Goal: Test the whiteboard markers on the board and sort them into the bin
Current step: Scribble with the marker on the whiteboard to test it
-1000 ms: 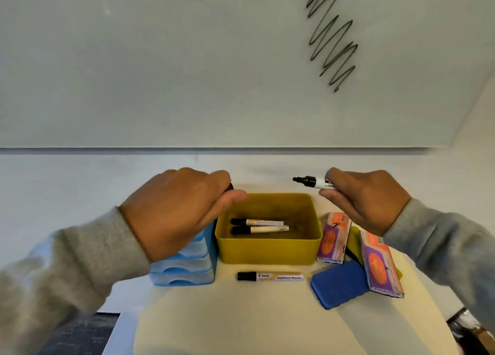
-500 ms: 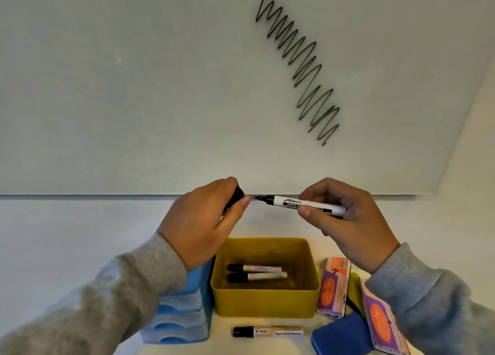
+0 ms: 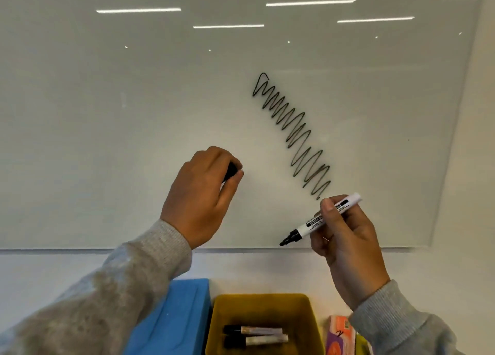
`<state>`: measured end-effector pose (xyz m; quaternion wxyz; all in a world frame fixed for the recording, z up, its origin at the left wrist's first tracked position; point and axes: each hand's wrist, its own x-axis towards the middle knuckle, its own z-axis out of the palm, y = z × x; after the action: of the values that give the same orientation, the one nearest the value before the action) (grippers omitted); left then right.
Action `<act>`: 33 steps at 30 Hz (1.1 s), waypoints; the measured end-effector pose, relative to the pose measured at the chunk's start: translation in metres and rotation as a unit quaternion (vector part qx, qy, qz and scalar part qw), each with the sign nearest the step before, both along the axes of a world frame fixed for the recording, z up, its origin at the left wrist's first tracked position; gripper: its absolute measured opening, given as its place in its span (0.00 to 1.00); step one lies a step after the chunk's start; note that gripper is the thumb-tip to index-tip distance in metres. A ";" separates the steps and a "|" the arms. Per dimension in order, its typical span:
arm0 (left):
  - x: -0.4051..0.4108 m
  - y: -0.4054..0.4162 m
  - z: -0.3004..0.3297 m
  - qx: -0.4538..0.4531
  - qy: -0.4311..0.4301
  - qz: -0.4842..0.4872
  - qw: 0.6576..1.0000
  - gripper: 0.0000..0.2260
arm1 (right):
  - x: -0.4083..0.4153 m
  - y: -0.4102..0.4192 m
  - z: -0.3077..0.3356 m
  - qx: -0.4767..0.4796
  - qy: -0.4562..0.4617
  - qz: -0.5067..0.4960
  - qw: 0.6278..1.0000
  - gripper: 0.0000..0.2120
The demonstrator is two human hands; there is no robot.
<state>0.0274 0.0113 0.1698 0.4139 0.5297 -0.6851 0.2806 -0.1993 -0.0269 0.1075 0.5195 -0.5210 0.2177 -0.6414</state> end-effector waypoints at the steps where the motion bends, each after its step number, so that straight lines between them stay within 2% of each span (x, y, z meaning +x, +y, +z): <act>1: 0.002 -0.005 0.010 -0.016 -0.003 0.004 1.000 0.12 | 0.002 -0.002 0.011 -0.012 -0.011 -0.004 1.000 0.09; 4: 0.010 -0.019 0.034 -0.053 -0.014 0.029 0.998 0.15 | 0.010 -0.007 0.043 -0.069 -0.025 -0.025 0.997 0.12; 7: 0.018 -0.033 0.043 -0.055 -0.039 0.066 0.996 0.21 | 0.019 -0.010 0.071 -0.147 0.008 -0.061 0.987 0.11; 11: 0.026 -0.046 0.037 -0.081 -0.111 0.117 0.984 0.25 | 0.032 -0.019 0.102 -0.254 0.083 -0.117 0.956 0.02; 16: 0.027 -0.052 0.032 -0.107 -0.135 0.157 0.972 0.25 | 0.049 -0.030 0.129 -0.357 0.138 -0.182 0.906 0.04; 27: 0.032 -0.055 0.028 -0.132 -0.154 0.173 0.964 0.26 | 0.076 -0.056 0.150 -0.437 0.159 -0.302 0.832 0.09; 33: 0.035 -0.056 0.025 -0.128 -0.160 0.181 0.962 0.26 | 0.077 -0.059 0.138 -0.467 0.207 -0.295 0.808 0.08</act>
<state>0.0626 -0.0447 0.1948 0.3055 0.5356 -0.5935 0.5173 -0.1221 -0.0859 0.2453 -0.0580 -0.7320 0.1379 -0.6647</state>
